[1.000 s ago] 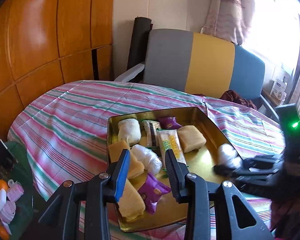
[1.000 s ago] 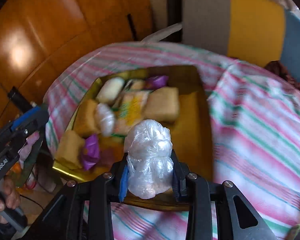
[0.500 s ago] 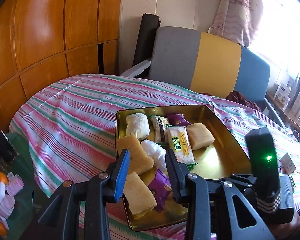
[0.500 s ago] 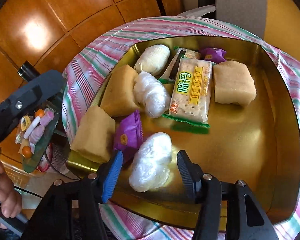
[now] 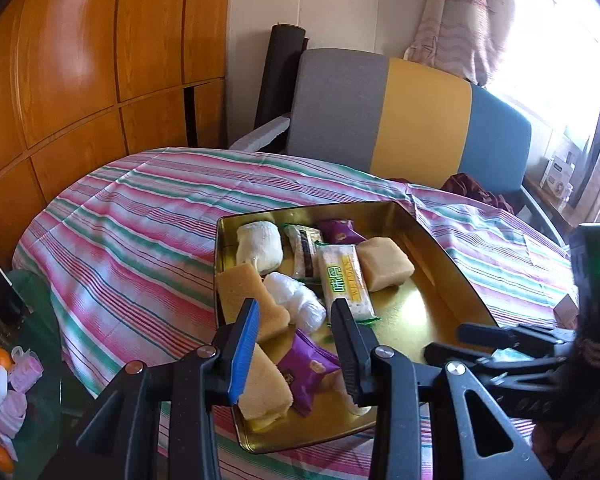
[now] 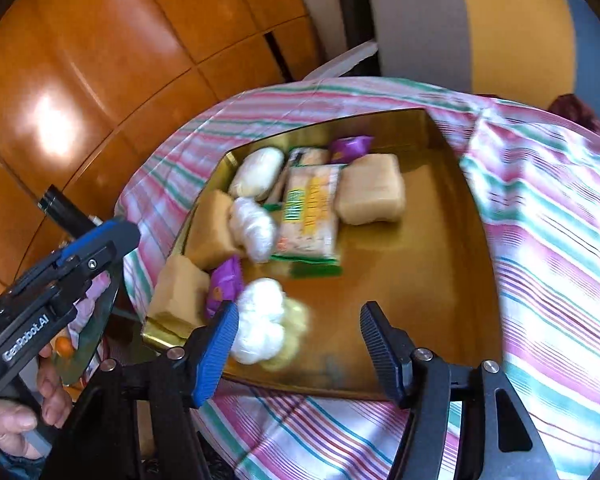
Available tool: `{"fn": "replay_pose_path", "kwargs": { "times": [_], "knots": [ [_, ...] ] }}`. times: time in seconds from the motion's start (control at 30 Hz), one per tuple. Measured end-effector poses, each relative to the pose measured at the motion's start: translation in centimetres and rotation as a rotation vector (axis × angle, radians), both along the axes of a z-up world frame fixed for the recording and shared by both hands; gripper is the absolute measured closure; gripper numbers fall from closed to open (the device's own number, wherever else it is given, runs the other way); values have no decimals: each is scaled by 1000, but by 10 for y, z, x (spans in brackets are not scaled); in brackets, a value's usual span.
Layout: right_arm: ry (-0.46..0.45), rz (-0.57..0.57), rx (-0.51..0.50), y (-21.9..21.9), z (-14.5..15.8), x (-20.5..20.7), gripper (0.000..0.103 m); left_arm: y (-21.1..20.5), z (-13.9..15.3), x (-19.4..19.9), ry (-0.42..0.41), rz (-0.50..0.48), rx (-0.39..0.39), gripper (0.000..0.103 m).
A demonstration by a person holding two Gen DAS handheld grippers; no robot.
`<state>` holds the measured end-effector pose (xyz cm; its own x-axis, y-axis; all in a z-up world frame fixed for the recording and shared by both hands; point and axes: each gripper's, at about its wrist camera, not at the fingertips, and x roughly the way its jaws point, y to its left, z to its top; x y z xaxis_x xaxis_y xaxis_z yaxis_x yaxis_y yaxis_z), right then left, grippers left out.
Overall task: Organize objects
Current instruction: 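Move both grippers back toward the two boxes on the table, then grasp the small green box with the right gripper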
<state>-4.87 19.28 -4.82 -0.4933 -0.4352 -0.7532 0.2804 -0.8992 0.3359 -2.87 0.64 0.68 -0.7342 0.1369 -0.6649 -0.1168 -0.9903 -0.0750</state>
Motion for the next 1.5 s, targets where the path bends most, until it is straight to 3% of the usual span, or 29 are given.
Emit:
{"fn": "replay_pose_path", "kwargs": {
  "times": [0.27,0.43,0.7,0.8,0.9,1.0,1.03,1.07,1.1,1.2,1.3,1.5],
  "knots": [
    [8,-165,47,78,11,25,27,23,2,1,-6,-65,-9,66],
    [-35,-335,98,162,21,48,25,49,6,0,3,-136,-9,66],
    [-207,-660,195,303,22,86,16,103,4,-4,-12,-270,-14,66],
    [-298,-703,222,326,5,87,16,123,6,-3,-16,-318,-16,66],
    [-384,-670,245,331,-17,81,16,146,7,-2,-17,-372,-24,66],
    [-462,-633,272,330,-42,75,27,167,8,1,-19,-418,-35,66],
    [-489,-622,275,330,-50,74,44,173,8,2,-20,-433,-39,66],
    [-508,-609,278,330,-56,73,73,180,9,3,-23,-448,-39,66],
    [-522,-608,269,331,-60,72,72,187,9,4,-28,-469,-39,66],
    [-405,-617,227,334,-37,76,73,208,8,5,-44,-529,-45,66],
    [-247,-633,117,341,-7,86,73,234,3,5,-75,-589,-53,66],
    [12,-915,45,396,41,120,72,289,-15,-1,-188,-681,-39,66]
  ]
}}
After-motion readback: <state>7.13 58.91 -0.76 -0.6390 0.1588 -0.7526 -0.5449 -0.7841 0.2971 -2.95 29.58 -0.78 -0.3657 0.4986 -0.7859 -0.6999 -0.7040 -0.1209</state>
